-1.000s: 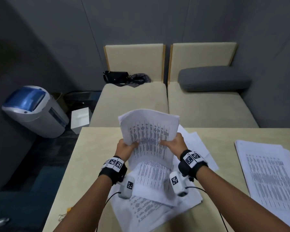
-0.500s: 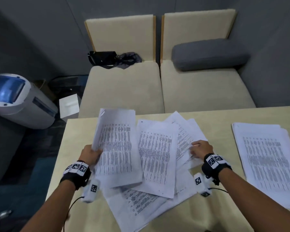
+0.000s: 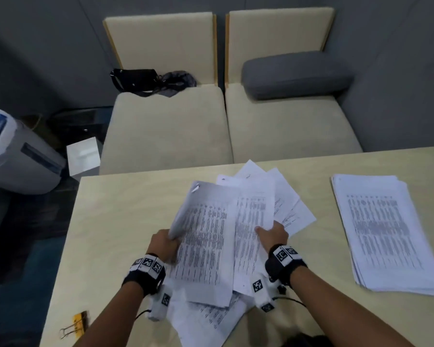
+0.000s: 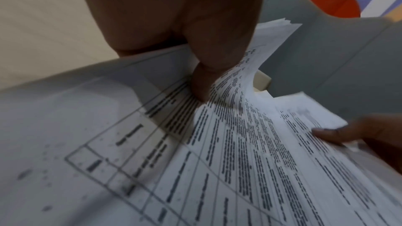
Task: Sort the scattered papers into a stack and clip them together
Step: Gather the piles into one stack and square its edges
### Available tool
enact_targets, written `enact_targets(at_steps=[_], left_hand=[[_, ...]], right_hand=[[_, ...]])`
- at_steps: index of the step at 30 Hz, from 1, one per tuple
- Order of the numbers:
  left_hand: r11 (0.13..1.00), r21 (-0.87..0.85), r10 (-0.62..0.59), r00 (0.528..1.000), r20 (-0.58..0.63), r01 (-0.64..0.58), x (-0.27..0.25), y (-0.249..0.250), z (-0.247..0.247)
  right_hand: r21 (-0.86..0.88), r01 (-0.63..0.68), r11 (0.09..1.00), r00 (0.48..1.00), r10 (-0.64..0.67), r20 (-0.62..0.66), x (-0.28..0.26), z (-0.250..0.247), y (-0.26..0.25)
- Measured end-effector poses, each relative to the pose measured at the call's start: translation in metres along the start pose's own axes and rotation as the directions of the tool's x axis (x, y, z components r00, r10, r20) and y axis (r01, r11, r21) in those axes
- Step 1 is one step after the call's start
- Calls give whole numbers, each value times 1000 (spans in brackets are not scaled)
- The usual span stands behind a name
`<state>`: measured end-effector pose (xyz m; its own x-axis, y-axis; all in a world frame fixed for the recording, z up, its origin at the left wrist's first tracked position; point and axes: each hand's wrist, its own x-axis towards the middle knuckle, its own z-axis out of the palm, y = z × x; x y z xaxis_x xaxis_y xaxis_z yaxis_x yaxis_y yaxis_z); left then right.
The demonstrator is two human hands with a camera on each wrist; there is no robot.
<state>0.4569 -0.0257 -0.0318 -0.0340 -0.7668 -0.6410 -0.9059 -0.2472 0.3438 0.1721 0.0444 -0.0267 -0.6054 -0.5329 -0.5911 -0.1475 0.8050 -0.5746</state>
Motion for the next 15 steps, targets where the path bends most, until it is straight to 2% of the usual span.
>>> enact_targets(at_steps=[3, 5, 7, 8, 11, 15], left_hand=[[987, -153, 31, 995, -97, -46, 12, 11, -9], [986, -133, 90, 989, -115, -105, 22, 26, -17], [979, -105, 159, 978, -131, -174, 31, 49, -25], [973, -96, 200, 972, -125, -212, 36, 61, -27], [947, -34, 319, 947, -41, -321, 48, 97, -20], [942, 104, 315, 948, 36, -318, 68, 123, 3]], right_hand=[[111, -121, 986, 973, 140, -181, 13, -31, 28], [123, -202, 972, 938, 228, -260, 21, -48, 44], [89, -281, 955, 918, 295, -265, 24, -58, 50], [101, -289, 952, 919, 305, -251, 26, -57, 52], [231, -183, 955, 949, 233, -212, 24, -48, 43], [358, -131, 924, 962, 205, -178, 17, -31, 23]])
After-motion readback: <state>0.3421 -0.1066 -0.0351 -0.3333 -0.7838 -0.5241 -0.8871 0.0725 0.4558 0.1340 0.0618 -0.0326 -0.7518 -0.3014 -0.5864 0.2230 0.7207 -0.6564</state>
